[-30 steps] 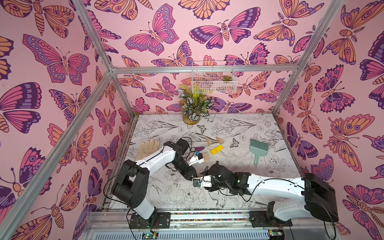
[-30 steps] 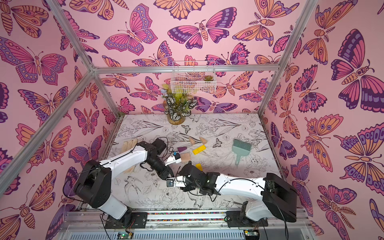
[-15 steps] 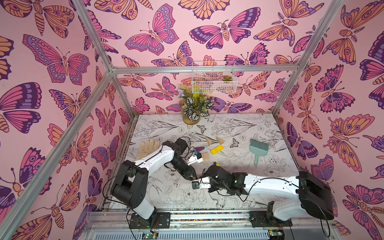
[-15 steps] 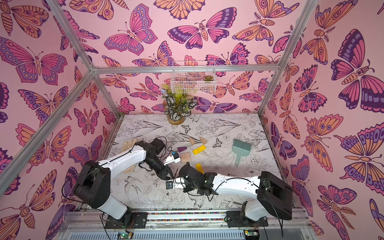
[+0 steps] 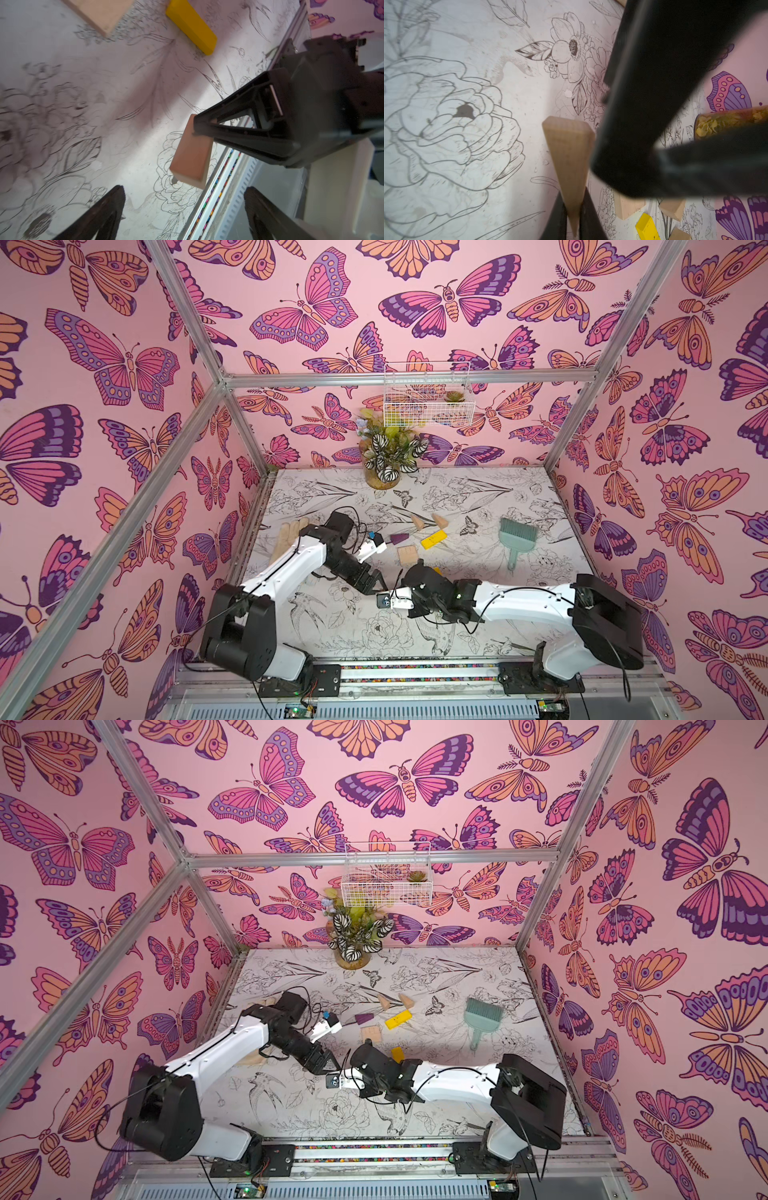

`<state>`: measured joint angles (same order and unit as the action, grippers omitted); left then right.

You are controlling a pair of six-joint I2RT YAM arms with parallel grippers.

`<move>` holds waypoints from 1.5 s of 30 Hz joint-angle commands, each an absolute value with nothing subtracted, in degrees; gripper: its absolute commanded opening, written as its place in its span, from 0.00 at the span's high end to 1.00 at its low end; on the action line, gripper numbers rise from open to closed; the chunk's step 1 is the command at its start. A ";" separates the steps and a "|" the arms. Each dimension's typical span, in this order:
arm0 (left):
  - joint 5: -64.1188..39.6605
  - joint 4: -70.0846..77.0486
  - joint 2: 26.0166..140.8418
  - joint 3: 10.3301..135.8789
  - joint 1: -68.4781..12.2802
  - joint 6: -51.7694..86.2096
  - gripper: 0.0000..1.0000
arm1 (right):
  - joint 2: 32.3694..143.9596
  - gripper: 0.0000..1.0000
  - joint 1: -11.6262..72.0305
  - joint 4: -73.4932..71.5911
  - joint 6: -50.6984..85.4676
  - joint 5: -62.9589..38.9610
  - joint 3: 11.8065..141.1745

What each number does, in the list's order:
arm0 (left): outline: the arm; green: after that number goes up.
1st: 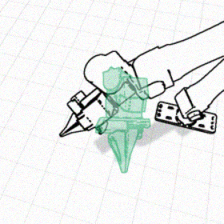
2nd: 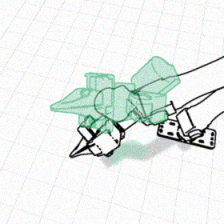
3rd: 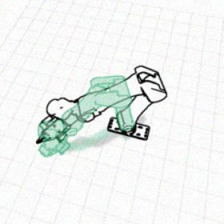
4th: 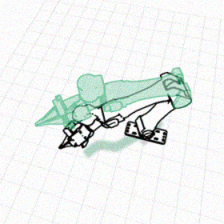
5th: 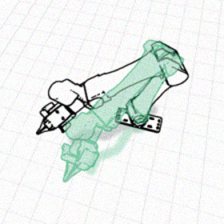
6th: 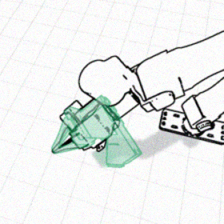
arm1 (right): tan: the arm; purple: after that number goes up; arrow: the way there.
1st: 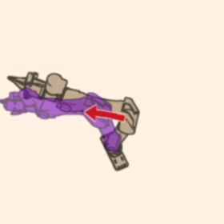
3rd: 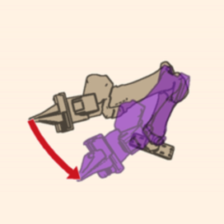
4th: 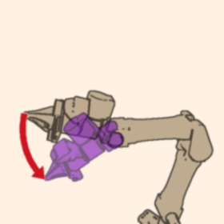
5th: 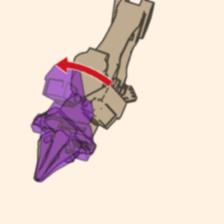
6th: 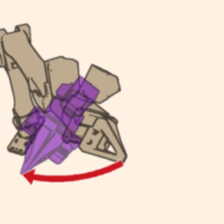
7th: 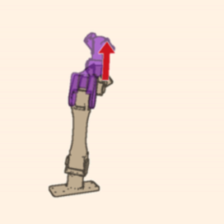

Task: Assemble a small pinwheel with building blocks
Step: Adjust the building block at the center of the board.

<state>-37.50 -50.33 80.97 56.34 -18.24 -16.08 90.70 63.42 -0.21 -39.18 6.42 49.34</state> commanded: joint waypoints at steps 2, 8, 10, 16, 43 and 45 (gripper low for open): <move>-24.78 -45.24 77.17 53.51 -14.03 -8.56 0.07 | 95.66 0.96 59.58 4.95 -36.56 0.63 55.20; -15.24 -41.76 73.72 51.11 -8.74 -2.20 0.07 | 104.25 0.96 56.32 15.07 -36.10 -4.15 64.74; -14.11 -40.83 73.51 50.25 -7.63 -1.21 0.07 | 106.20 0.95 55.50 16.90 -35.93 -4.90 66.86; -11.87 -38.82 70.62 48.26 -5.78 1.61 0.05 | 111.49 0.93 54.06 21.93 -35.15 -5.24 72.74; -15.77 -35.94 69.79 46.80 -4.93 -1.92 0.04 | 107.61 0.49 53.29 20.89 -31.60 -4.38 77.23; -18.00 -35.47 69.40 47.02 -5.21 -3.78 0.04 | 104.13 0.48 52.62 19.89 -29.79 -5.04 76.52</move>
<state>-14.50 -36.67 70.72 47.64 -5.21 -0.80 110.28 53.56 21.78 -32.82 -3.90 76.27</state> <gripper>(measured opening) 0.963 0.519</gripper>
